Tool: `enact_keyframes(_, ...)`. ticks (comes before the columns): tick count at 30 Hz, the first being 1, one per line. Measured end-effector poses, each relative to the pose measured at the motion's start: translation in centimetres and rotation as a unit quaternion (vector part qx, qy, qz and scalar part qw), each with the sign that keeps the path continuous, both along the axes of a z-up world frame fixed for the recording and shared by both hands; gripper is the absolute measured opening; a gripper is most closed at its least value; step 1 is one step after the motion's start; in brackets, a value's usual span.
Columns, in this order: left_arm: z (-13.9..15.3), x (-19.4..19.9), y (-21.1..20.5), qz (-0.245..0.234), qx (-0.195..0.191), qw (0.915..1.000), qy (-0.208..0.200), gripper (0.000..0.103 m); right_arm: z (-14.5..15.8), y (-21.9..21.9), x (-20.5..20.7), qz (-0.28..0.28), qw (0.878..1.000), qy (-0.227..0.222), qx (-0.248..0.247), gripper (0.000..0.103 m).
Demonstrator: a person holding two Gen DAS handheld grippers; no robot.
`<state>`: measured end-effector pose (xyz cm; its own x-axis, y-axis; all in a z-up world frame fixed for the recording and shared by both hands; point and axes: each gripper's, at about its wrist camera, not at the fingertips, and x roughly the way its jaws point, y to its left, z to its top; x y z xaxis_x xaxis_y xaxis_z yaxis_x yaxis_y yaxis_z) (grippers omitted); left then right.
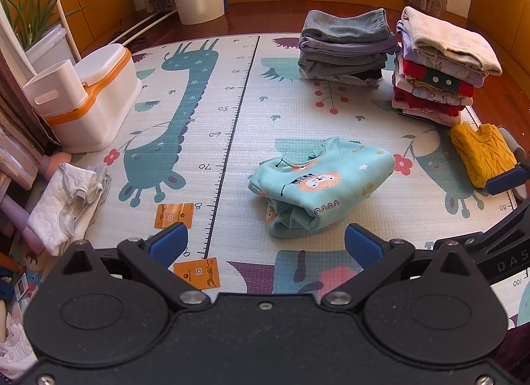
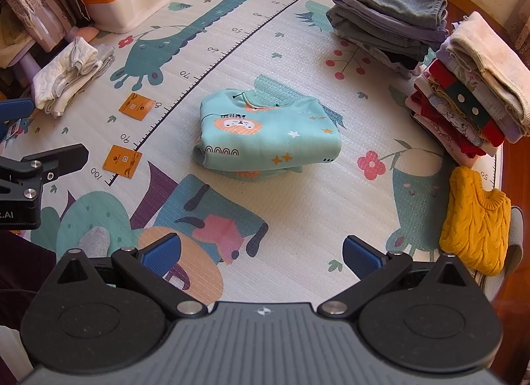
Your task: Fold clothes
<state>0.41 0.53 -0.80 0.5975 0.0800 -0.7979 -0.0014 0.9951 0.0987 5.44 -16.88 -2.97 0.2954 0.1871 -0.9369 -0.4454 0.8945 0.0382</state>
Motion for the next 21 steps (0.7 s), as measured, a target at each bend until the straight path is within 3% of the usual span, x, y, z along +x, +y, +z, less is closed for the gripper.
enact_keyframes(21,0.13,-0.1,0.11,-0.004,-0.002,1.0,-0.001,0.102,-0.02,0.21,-0.01,0.003,1.0,-0.001,-0.001,0.103)
